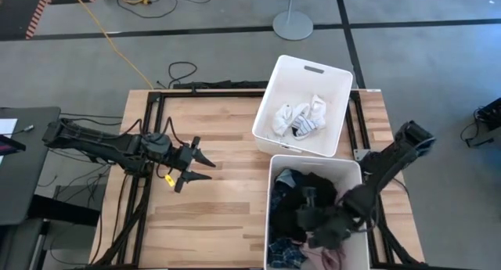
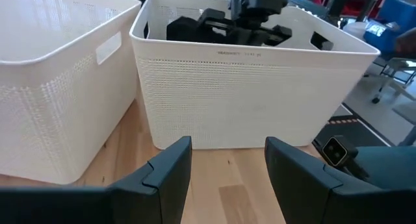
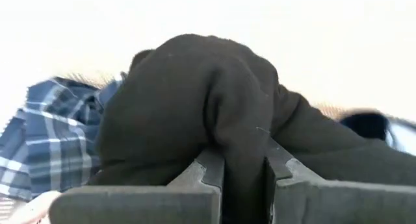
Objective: Sort clothes
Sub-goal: Put the black shirt into the bottom white laundry bin
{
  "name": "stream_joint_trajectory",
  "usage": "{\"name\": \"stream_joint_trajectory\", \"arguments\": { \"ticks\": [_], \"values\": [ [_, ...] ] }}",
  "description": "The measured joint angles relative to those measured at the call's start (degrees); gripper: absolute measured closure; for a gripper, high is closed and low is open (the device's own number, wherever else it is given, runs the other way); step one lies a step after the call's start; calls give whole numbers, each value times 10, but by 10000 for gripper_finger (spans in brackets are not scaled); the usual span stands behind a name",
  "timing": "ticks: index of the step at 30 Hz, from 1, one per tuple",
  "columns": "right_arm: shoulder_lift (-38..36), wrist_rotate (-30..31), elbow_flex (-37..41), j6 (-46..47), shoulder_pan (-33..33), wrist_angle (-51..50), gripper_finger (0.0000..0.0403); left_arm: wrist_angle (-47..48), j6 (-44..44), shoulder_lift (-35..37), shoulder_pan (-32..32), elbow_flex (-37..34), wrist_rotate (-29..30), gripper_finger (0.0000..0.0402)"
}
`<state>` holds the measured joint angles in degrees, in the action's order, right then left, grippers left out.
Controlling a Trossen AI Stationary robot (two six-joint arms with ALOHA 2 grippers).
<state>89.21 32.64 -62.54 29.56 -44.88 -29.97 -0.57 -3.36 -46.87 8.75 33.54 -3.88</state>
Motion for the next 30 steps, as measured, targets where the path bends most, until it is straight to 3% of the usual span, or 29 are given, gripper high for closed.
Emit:
{"name": "stream_joint_trajectory", "arguments": {
  "ticks": [10,18,24,30],
  "values": [
    [12,-103,0,-186,118,133,351,17,-8,0,0,0,0,212],
    [61,-161,-1,-279,194,234,351,43,-7,0,0,0,0,212],
    [60,-169,0,-335,217,272,351,52,-6,0,0,0,0,212],
    [-5,-166,1,-339,206,231,347,61,-7,0,0,0,0,212]
  ]
}}
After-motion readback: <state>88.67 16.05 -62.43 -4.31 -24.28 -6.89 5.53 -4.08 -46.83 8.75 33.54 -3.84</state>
